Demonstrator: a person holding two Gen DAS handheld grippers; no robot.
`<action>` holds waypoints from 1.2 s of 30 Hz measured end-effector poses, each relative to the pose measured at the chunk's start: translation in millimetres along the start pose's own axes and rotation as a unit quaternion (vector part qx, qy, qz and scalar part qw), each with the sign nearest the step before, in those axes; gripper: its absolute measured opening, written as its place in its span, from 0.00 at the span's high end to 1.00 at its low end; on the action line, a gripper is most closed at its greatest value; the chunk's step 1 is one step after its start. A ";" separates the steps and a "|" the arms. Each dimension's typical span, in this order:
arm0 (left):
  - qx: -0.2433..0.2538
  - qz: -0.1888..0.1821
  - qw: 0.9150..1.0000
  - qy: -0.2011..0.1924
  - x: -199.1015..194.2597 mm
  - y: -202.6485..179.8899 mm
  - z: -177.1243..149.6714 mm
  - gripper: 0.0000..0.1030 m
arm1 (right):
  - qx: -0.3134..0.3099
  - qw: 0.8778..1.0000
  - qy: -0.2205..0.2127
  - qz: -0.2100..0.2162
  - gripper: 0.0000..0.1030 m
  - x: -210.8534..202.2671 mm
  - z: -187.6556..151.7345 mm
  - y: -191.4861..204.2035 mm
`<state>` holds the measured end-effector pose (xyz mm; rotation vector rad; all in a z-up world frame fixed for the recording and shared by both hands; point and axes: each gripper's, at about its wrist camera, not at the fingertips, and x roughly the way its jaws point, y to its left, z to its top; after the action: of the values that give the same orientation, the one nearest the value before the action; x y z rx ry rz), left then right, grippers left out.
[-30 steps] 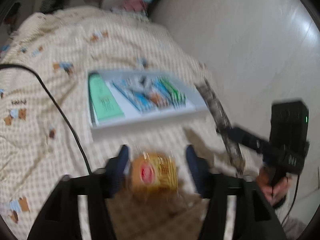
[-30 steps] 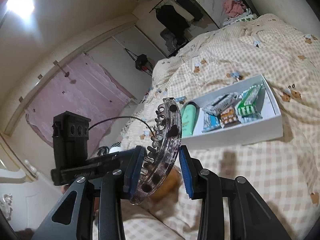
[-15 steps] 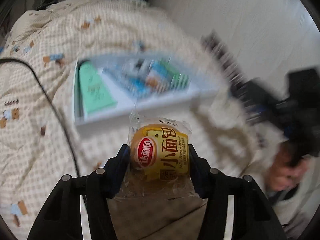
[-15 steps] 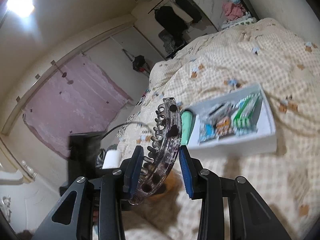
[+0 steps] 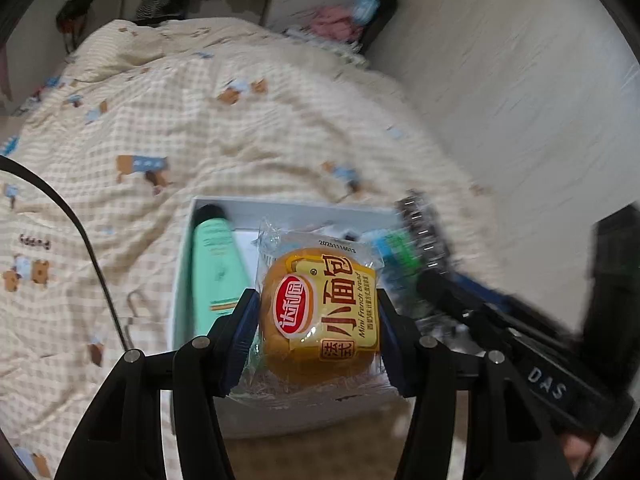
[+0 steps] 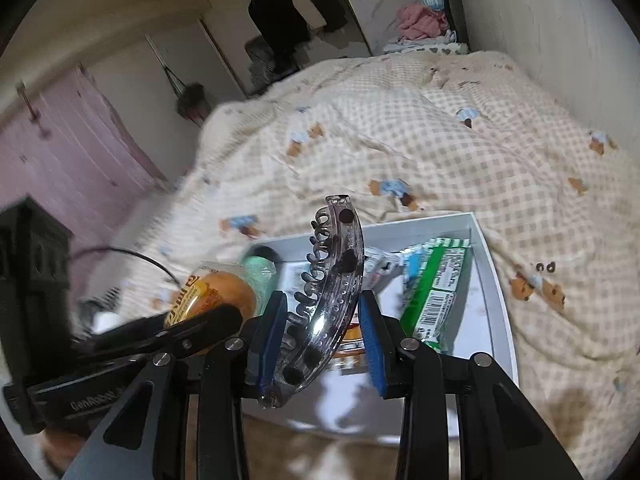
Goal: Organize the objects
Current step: 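Lower the bun and hair clip into the box and open both tools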
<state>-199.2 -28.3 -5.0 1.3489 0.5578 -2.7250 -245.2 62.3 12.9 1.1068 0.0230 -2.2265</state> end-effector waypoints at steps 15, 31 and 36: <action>0.019 0.002 0.999 -0.029 -28.3 6.1 -16.1 0.24 | -0.044 0.997 -0.047 -0.048 0.41 -37.5 -9.9 0.8; 0.223 -0.012 0.957 -0.186 -125.4 -36.4 -101.7 0.00 | -0.083 0.984 -0.141 0.073 0.18 -128.2 -91.8 4.7; 0.224 0.052 0.964 -0.132 -76.2 -44.3 -110.3 0.00 | -0.092 0.982 -0.160 0.047 0.18 -118.4 -107.4 7.8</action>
<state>-77.2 42.0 6.3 1.0053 -0.1569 -2.9808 -112.9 150.5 31.0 0.6312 0.0402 -2.2402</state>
